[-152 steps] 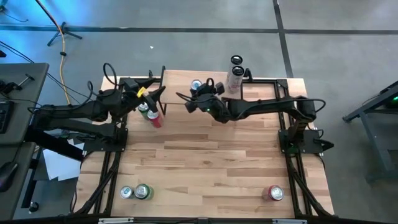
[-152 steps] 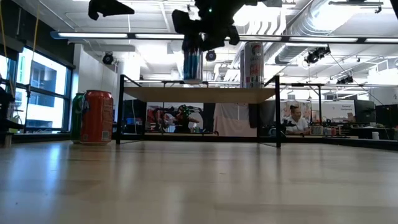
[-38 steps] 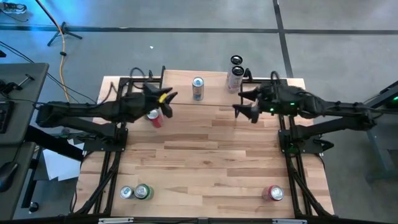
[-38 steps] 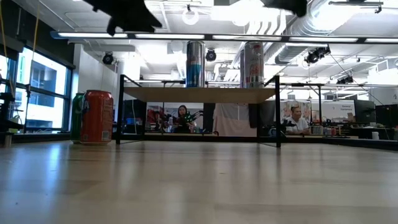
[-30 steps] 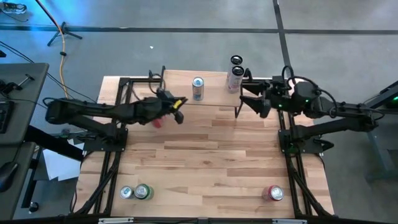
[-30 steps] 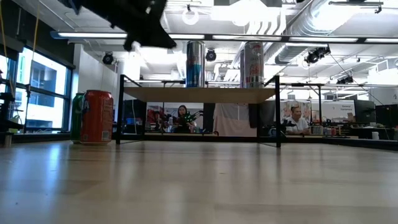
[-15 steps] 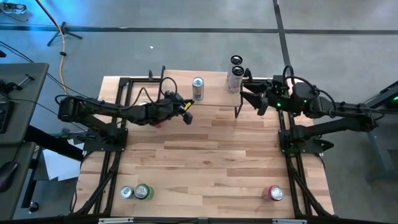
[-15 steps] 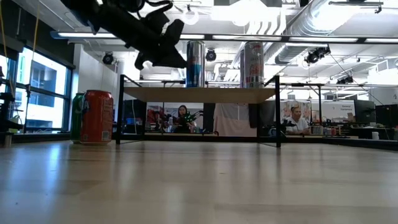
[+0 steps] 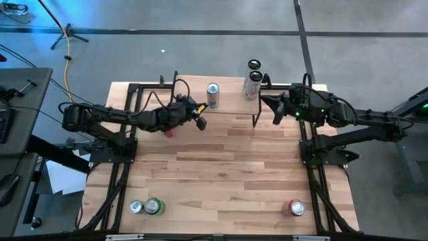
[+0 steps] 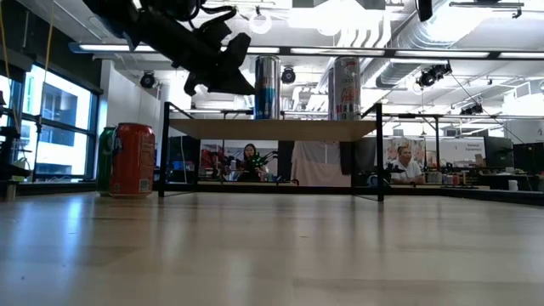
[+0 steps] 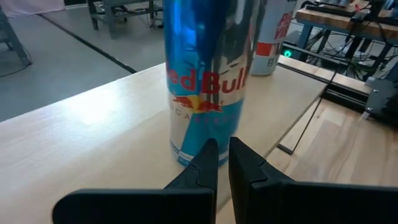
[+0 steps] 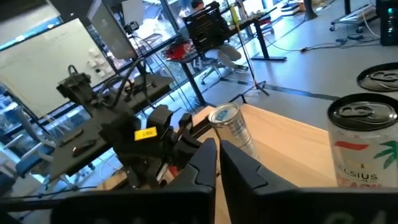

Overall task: Place canned beverage on shelf
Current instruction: Put the top blue soda can onto the shelf

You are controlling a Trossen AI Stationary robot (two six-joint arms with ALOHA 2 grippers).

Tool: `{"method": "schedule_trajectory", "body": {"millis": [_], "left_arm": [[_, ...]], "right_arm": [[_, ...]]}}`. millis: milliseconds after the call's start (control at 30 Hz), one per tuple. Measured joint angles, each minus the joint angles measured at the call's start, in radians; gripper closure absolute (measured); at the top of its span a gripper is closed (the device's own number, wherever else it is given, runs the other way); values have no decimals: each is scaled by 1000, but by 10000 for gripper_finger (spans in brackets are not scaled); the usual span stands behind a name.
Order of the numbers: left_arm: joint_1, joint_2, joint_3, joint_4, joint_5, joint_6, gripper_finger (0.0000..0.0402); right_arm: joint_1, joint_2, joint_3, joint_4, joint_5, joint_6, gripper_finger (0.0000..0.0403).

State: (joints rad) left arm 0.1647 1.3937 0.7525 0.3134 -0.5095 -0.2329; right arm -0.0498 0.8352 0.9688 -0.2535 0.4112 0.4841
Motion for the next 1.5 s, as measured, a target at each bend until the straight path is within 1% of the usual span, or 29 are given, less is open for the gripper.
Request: {"method": "schedule_trajectory", "body": {"millis": [233, 400, 467, 567, 1000, 1167, 1267, 1500], "left_arm": [[27, 0, 0, 3, 46, 10, 401], [44, 0, 0, 61, 52, 51, 401], [59, 3, 0, 82, 73, 55, 401], [87, 15, 1, 104, 132, 70, 401], [133, 22, 1, 107, 219, 54, 401], [137, 22, 1, 138, 224, 54, 401], [137, 22, 1, 164, 250, 54, 401], [137, 22, 1, 164, 254, 51, 401]], "right_arm": [[0, 0, 0, -13, -10, -29, 400], [0, 0, 0, -31, -10, -27, 402], [0, 1, 0, -38, -10, -15, 402], [0, 1, 0, -39, -10, -13, 402], [0, 1, 0, -39, -10, -13, 403], [0, 1, 0, -42, -10, -13, 403], [0, 1, 0, -42, -10, -13, 403], [0, 1, 0, -42, -10, -13, 403]]}}
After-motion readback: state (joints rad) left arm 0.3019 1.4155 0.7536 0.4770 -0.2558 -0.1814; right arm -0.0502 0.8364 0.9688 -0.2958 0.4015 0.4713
